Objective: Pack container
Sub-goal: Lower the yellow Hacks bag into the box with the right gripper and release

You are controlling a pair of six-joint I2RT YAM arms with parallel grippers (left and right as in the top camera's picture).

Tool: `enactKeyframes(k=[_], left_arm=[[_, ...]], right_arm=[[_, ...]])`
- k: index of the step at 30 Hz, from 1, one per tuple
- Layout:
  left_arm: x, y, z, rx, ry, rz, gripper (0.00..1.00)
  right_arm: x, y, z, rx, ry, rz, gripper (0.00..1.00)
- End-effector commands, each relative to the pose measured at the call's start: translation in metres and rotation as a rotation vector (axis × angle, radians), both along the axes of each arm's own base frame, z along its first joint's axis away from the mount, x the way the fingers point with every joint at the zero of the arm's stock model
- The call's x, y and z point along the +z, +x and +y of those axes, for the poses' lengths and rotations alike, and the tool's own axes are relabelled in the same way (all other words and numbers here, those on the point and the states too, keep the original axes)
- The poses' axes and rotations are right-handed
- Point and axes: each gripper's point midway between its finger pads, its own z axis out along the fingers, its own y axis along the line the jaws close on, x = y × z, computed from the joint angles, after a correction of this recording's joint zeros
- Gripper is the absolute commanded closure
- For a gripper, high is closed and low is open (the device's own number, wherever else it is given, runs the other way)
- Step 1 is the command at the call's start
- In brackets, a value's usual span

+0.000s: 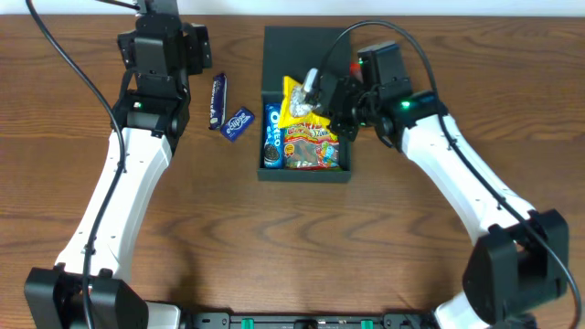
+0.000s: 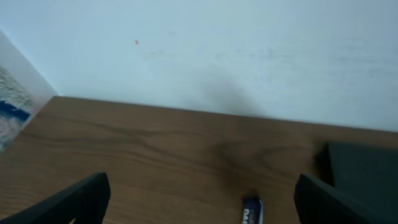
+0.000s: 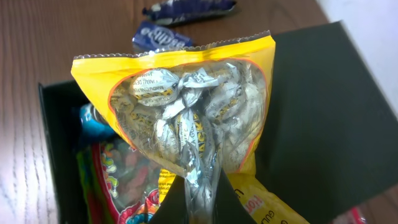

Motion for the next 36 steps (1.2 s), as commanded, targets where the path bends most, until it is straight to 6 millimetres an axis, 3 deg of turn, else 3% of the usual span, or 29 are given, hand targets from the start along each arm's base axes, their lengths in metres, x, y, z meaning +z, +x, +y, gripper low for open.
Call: enactKeyframes(k=[1, 5, 10, 13, 19, 24, 36], left_arm=[[0.012, -0.003, -0.009, -0.061, -0.024, -0.021, 0.05], [0.009, -0.004, -0.022, -0.176, 0.043, 0.009, 0.05], [0.008, -0.021, -0.072, -0.583, 0.214, 0.03, 0.05], [0.016, -0.038, -0.091, -0.749, 0.256, 0.006, 0.05], [0.02, -0.052, -0.09, -0.811, 0.224, 0.007, 0.05], [0.013, -0.056, -0.087, -0.817, 0.204, 0.039, 0.05], [0.011, -0.056, -0.087, -0.818, 0.202, 0.046, 0.05]], right_arm=[[-0.024, 0.001, 0.004, 0.035, -0.042, 0.025, 0.99], [-0.044, 0.002, 0.004, 0.035, -0.058, 0.065, 0.99], [-0.063, 0.006, 0.006, 0.036, -0.067, 0.088, 0.99], [-0.067, 0.013, 0.009, 0.032, -0.058, 0.071, 0.99], [-0.086, 0.017, 0.01, 0.031, -0.066, 0.088, 0.99], [-0.102, 0.023, -0.001, -0.032, -0.126, 0.099, 0.99], [-0.107, 0.031, -0.014, -0.084, -0.199, 0.073, 0.97]])
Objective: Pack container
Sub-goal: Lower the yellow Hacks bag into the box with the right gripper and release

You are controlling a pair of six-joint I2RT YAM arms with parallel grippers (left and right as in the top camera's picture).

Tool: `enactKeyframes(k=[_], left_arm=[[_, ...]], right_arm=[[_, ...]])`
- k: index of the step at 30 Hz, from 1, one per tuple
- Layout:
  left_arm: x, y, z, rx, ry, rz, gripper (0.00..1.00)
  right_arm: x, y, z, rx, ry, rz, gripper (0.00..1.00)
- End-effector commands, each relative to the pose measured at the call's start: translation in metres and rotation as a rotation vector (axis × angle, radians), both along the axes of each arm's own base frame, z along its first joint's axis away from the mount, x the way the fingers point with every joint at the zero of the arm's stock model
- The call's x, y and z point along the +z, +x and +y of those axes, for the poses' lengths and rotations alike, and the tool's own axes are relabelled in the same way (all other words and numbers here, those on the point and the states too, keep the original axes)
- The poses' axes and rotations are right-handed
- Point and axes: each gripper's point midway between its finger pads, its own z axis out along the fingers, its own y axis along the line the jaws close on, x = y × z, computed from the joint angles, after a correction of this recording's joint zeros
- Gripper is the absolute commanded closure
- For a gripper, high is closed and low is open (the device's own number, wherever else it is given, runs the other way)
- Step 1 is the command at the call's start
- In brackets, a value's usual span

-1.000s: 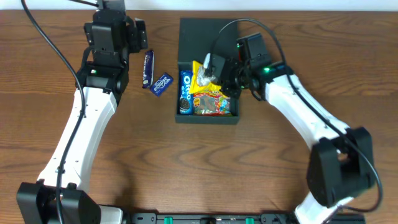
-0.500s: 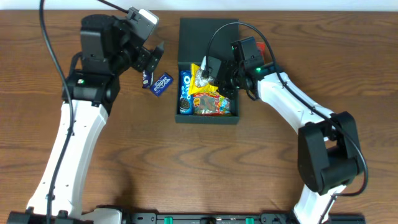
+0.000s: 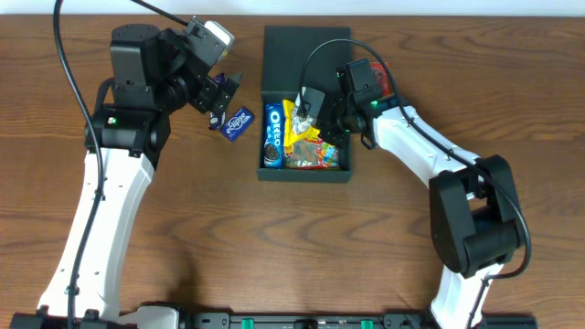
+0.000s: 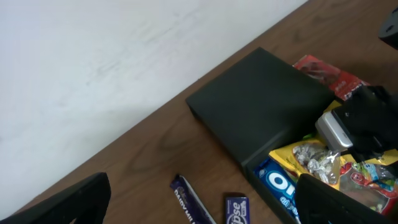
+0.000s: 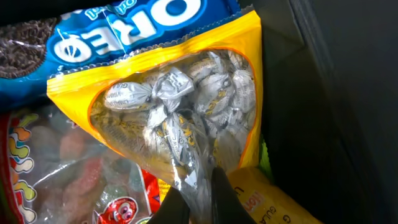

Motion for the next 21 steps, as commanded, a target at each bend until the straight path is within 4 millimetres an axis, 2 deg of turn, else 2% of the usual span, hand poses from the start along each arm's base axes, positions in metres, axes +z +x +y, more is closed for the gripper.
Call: enactKeyframes(k=[1, 4, 7, 8, 11, 16, 18, 21], left_arm=[[0.004, 0.0, 0.001, -0.012, 0.003, -0.013, 0.05], [0.004, 0.0, 0.001, -0.011, 0.003, -0.012, 0.05], [0.004, 0.0, 0.001, -0.011, 0.003, -0.012, 0.05], [0.004, 0.0, 0.001, -0.011, 0.003, -0.012, 0.05], [0.004, 0.0, 0.001, -0.011, 0.003, -0.012, 0.05], [0.004, 0.0, 0.001, -0.011, 0.002, -0.012, 0.05], [0.004, 0.0, 0.001, -0.011, 0.002, -0.012, 0.05], [0.004, 0.0, 0.001, -0.011, 0.002, -0.012, 0.05]], right_arm=[[-0.004, 0.006, -0.007, -0.039, -0.049, -0.015, 0.97], [-0.004, 0.006, -0.007, -0.039, -0.048, -0.014, 0.86], [-0.002, 0.007, -0.005, -0.04, -0.044, -0.021, 0.46], [-0.001, 0.009, -0.004, -0.059, -0.031, -0.022, 0.39], [0.018, 0.013, 0.005, -0.094, 0.043, -0.035, 0.34], [0.084, 0.01, 0.024, -0.033, 0.201, -0.124, 0.3], [0.115, 0.01, 0.025, -0.045, 0.245, -0.178, 0.28], [0.149, 0.009, 0.022, -0.044, 0.278, -0.251, 0.27]])
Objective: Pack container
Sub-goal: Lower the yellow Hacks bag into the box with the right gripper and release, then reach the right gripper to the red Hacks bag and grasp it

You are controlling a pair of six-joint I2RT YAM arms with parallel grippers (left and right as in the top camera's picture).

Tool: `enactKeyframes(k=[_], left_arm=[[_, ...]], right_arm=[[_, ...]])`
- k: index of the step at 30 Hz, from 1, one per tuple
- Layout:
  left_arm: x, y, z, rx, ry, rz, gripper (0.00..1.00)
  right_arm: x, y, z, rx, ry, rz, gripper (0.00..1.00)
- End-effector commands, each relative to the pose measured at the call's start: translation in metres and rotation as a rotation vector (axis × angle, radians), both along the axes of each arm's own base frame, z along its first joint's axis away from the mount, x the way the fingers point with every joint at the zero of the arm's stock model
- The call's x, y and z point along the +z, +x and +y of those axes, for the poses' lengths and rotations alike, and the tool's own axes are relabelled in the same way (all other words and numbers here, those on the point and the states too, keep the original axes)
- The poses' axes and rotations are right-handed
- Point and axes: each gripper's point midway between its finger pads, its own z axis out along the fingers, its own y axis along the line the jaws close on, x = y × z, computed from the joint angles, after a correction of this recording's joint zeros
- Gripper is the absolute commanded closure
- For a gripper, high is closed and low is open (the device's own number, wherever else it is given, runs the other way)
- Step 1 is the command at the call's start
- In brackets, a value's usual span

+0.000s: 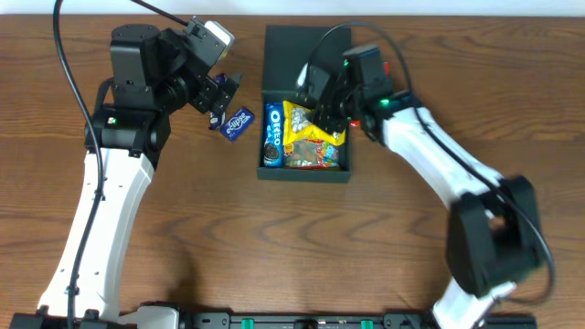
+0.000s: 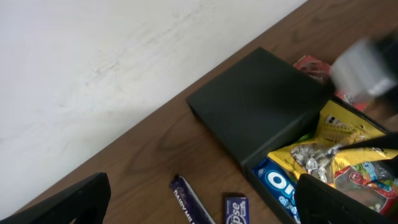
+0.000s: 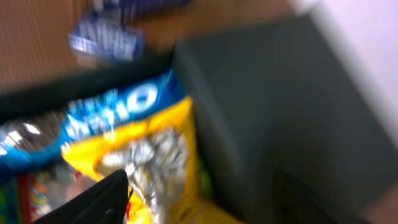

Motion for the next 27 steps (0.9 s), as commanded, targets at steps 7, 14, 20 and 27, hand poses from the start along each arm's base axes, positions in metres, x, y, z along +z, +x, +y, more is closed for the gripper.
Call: enactKeyframes(k=[7, 14, 20, 27], left_arm=[[0.004, 0.0, 0.001, -0.009, 0.004, -0.012, 0.05], [0.004, 0.0, 0.001, -0.008, 0.001, -0.011, 0.05], [0.004, 0.0, 0.001, -0.008, 0.001, -0.01, 0.05], [0.004, 0.0, 0.001, -0.008, 0.001, -0.01, 0.05]], right_arm=[[0.063, -0.006, -0.001, -0.008, 0.099, -0.089, 0.42], [0.048, 0.032, -0.064, -0.357, 0.061, -0.049, 0.25], [0.027, 0.054, -0.128, -0.593, 0.139, 0.057, 0.21], [-0.025, 0.071, -0.16, -0.733, 0.172, 0.17, 0.23]])
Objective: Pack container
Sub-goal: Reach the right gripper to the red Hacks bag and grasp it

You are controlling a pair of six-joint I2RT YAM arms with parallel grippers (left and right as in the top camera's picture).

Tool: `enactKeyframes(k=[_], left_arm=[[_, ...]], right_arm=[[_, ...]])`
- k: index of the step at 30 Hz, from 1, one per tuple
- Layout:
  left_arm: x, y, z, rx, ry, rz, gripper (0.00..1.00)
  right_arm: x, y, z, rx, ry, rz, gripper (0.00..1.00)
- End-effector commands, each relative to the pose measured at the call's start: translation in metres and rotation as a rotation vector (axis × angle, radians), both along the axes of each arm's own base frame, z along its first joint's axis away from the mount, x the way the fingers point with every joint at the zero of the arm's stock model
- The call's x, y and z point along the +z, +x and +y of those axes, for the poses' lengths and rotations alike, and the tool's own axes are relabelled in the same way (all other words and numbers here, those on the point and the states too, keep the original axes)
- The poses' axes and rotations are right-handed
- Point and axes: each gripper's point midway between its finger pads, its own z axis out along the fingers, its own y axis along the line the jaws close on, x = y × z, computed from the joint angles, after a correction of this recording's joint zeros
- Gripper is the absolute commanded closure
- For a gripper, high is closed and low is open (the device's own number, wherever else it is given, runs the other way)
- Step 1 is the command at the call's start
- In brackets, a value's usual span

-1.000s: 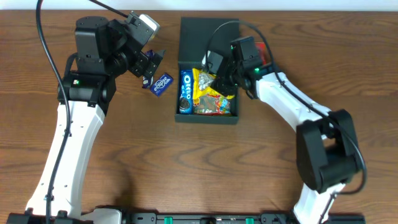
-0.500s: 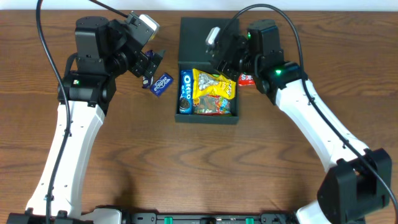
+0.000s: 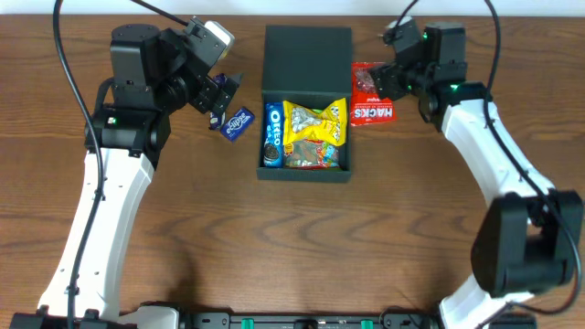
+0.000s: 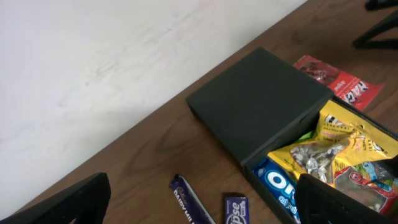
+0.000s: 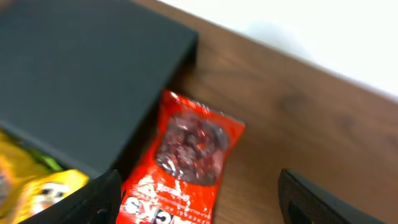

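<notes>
The black box (image 3: pixel 304 175) stands at mid-table with its lid (image 3: pixel 307 53) folded open behind. Inside lie an Oreo pack (image 3: pixel 272 134), a yellow bag of silver-wrapped candy (image 3: pixel 315 121) and a gummy bag (image 3: pixel 313 155). A red Hacks bag (image 3: pixel 372 95) lies on the table right of the box. My right gripper (image 5: pixel 199 205) hangs open above the red bag (image 5: pixel 186 155). Left of the box are a purple Dairy Milk bar (image 4: pixel 191 200) and a blue Eclipse pack (image 4: pixel 235 211). My left gripper (image 4: pixel 202 208) is open above them, holding nothing.
A white wall runs along the table's far edge (image 4: pixel 143 118), just behind the lid. The wooden table (image 3: pixel 292 247) stretches toward the front. Black cables loop over both arms.
My right gripper was open just over the yellow bag in the box; now it is back and to the right, over the red Hacks bag. The yellow bag lies flat in the box. The left arm is still.
My right gripper held the yellow candy bag above the box while the left wrist faced the wall. Then the bag was down in the box, still gripped, and the left gripper had turned over the bars. Then the right gripper was open, and now hangs over the red bag.
</notes>
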Motion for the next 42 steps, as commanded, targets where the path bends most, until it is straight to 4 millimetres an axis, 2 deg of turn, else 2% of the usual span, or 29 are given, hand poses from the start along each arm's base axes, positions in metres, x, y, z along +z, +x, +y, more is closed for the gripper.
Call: enactKeyframes(k=[1, 8, 15, 23, 27, 30, 35, 37, 42], left_arm=[[0.004, 0.0, 0.001, -0.008, 0.001, -0.011, 0.05], [0.004, 0.0, 0.001, -0.008, 0.001, -0.011, 0.05], [0.004, 0.0, 0.001, -0.008, 0.001, -0.012, 0.05], [0.004, 0.0, 0.001, -0.008, 0.001, -0.012, 0.05], [0.004, 0.0, 0.001, -0.007, 0.001, -0.012, 0.05], [0.004, 0.0, 0.001, -0.008, 0.001, -0.012, 0.05], [0.004, 0.0, 0.001, -0.007, 0.001, -0.012, 0.05], [0.004, 0.0, 0.001, -0.008, 0.002, -0.012, 0.05], [0.004, 0.0, 0.001, -0.008, 0.002, -0.012, 0.05]], right_arm=[[-0.028, 0.006, -0.002, -0.058, 0.046, 0.057, 0.24], [-0.073, 0.029, -0.008, -0.176, 0.097, 0.071, 0.31], [-0.109, 0.039, -0.001, -0.173, 0.104, 0.079, 0.34], [-0.132, 0.033, 0.019, -0.133, 0.1, 0.119, 0.28], [-0.138, 0.027, 0.031, -0.086, 0.138, 0.149, 0.31], [-0.14, 0.026, 0.031, -0.085, 0.138, 0.157, 0.38], [-0.141, 0.025, 0.028, -0.09, 0.137, 0.164, 0.62], [-0.143, 0.023, 0.028, -0.092, 0.134, 0.177, 0.74], [-0.154, 0.01, 0.026, -0.097, 0.121, 0.243, 0.99]])
